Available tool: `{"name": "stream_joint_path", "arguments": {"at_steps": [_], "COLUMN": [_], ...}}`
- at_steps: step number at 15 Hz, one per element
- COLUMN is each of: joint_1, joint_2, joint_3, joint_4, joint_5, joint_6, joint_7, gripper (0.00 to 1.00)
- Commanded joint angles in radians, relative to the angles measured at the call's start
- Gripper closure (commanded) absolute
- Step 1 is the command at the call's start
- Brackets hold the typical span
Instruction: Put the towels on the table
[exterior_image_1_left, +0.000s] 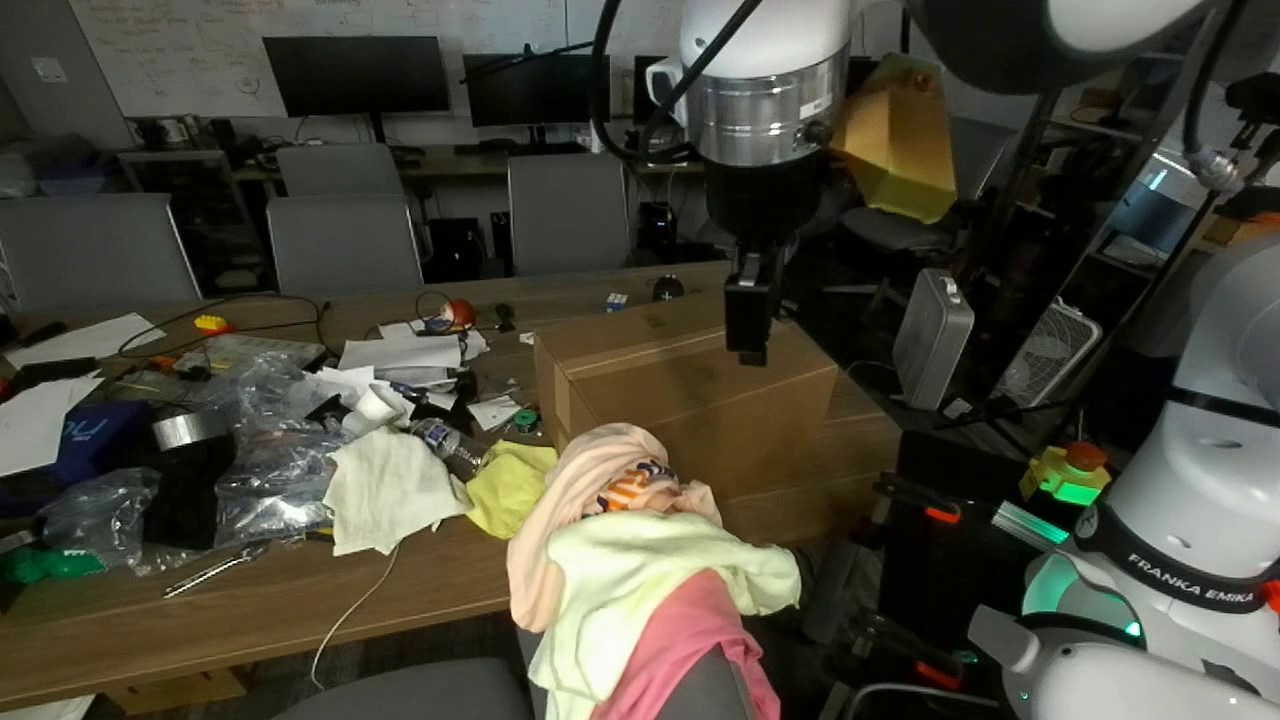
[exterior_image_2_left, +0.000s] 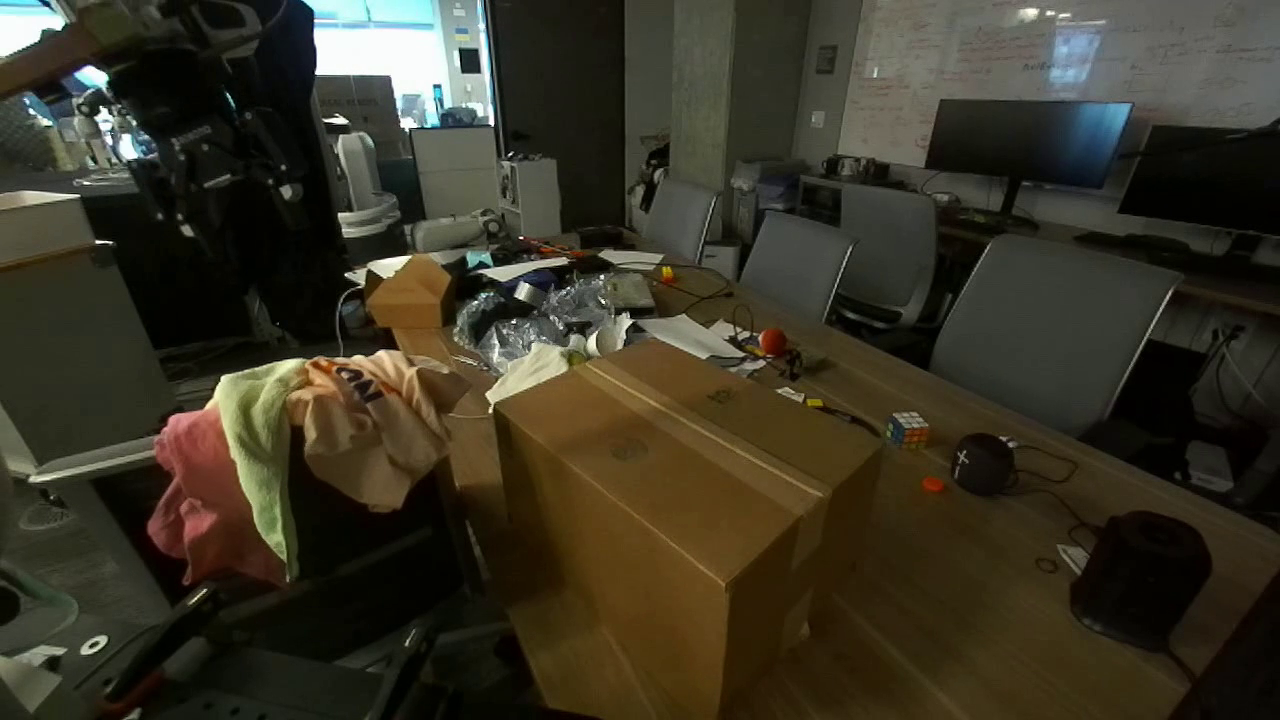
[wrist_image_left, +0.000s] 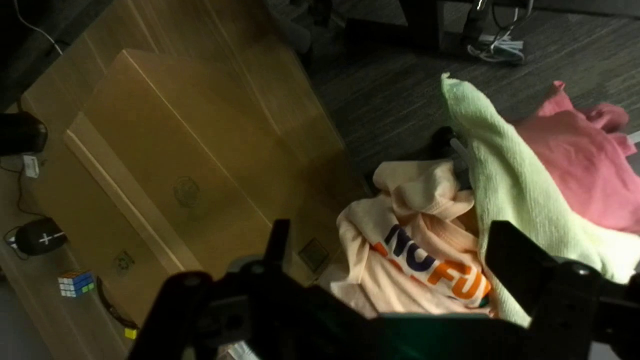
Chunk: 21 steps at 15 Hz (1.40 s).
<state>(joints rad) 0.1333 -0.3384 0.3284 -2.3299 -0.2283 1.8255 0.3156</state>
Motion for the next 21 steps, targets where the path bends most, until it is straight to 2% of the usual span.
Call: {"name": "stream_joint_path", "arguments": {"at_steps": [1,8,15,21], "joint_1": [-0.003,0.019,0.071,0.114], "joint_2": [0.064,0.238,0.419,0.557], "joint_3": [0.004,0.026,-0.013,-0.076], "joint_4": [0.062,0.177,0.307,0.397], "joint_5": [-0.062,-0.149,-0.154,-0.142], "joint_6": [0.046,0.070,0.054,0.048], "joint_7": [0.112,0.284,0.323,0.324], "gripper": [0.00,0.00,0.00,0.00]}}
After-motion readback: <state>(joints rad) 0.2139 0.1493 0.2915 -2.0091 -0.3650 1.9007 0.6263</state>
